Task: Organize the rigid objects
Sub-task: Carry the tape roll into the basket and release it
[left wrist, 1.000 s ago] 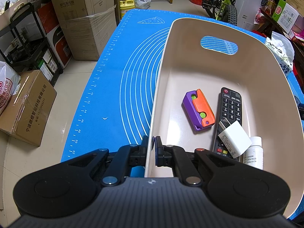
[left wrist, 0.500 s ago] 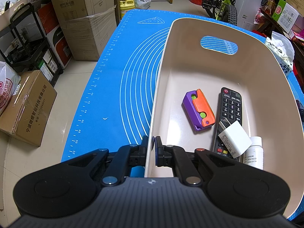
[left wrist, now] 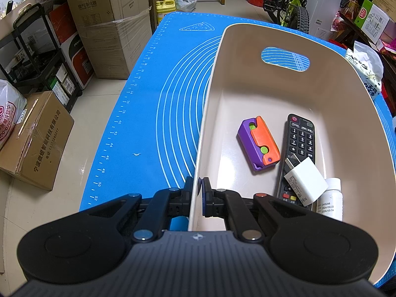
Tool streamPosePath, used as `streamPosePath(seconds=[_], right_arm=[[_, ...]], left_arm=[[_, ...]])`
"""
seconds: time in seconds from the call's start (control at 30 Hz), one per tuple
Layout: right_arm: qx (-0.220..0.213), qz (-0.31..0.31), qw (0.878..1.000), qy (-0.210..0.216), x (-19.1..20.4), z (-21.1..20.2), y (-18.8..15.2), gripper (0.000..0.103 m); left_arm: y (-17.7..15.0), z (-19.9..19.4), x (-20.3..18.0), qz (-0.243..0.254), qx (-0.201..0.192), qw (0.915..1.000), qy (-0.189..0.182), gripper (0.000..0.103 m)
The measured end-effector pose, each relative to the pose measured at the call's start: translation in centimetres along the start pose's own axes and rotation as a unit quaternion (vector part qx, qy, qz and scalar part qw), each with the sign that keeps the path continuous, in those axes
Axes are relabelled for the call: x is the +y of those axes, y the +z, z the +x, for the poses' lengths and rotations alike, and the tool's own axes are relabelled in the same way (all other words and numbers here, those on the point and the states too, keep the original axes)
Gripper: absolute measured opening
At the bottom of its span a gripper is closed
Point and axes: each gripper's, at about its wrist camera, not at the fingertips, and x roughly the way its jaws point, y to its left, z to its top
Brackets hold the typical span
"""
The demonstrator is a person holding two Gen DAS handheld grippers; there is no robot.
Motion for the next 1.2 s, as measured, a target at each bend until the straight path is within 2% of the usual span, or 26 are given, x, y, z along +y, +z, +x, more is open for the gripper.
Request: streamPosePath(seconds=[0.27,0.47,0.57,0.87,1.2], right_arm=[[-0.051,-0.041,0.997,0.045,4.3,-4.4,2.4,0.017],[-0.091,-0.074,0.99,0.083,8.6,-7.2,4.7,0.017],[-0.095,-0.083,0.987,0.101,10.4,-7.6,5.4,0.017],[-0.065,-0.113,0.98,0.148,16.0,-6.5,4.7,0.017],[0.019,-0.147,0.975,0.167,20.6,-3.4,2.1,0.017]], left_arm=[[0.0,0.0,0.0,-0.001,0.0,1.0,-0.001,0.008],[0.0,0.0,0.0,-0.001,0.0,1.0,-0.001,0.008],[0.0,-0.1,0.0,-0.001,0.0,1.0,-0.001,0.008],[0.0,-0.1,-0.2,0.001,-0.003,1.0,-0.001,0.008],[0.0,-0.1,-0.2,0.002,-0.003,1.0,0.0,0.008]])
